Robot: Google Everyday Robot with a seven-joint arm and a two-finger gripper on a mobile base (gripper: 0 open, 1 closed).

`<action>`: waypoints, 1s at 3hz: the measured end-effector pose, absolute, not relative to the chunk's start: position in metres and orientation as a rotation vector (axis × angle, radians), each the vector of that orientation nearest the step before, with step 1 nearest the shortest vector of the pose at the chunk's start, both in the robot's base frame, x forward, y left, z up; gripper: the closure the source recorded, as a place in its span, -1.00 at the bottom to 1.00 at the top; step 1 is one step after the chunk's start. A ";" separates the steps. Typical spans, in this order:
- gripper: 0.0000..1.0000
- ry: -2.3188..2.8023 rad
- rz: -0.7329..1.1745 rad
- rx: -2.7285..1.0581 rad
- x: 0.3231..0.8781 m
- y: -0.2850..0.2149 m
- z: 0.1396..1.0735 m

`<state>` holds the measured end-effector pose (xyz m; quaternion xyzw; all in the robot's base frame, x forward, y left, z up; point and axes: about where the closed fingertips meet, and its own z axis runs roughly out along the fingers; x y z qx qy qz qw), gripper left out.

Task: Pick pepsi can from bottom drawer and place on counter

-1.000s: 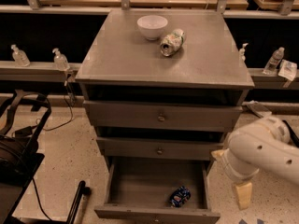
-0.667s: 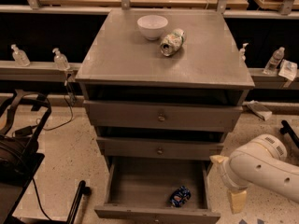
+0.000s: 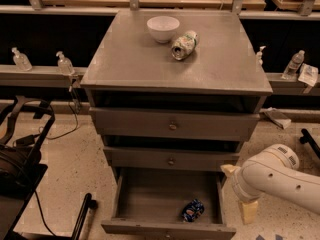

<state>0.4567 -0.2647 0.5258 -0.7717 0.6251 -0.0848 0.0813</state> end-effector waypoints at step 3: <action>-1.00 1.739 0.179 -2.099 0.473 -0.260 0.391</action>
Offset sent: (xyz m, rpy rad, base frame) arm 0.0132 0.0020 -0.1577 0.4398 0.0564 0.3071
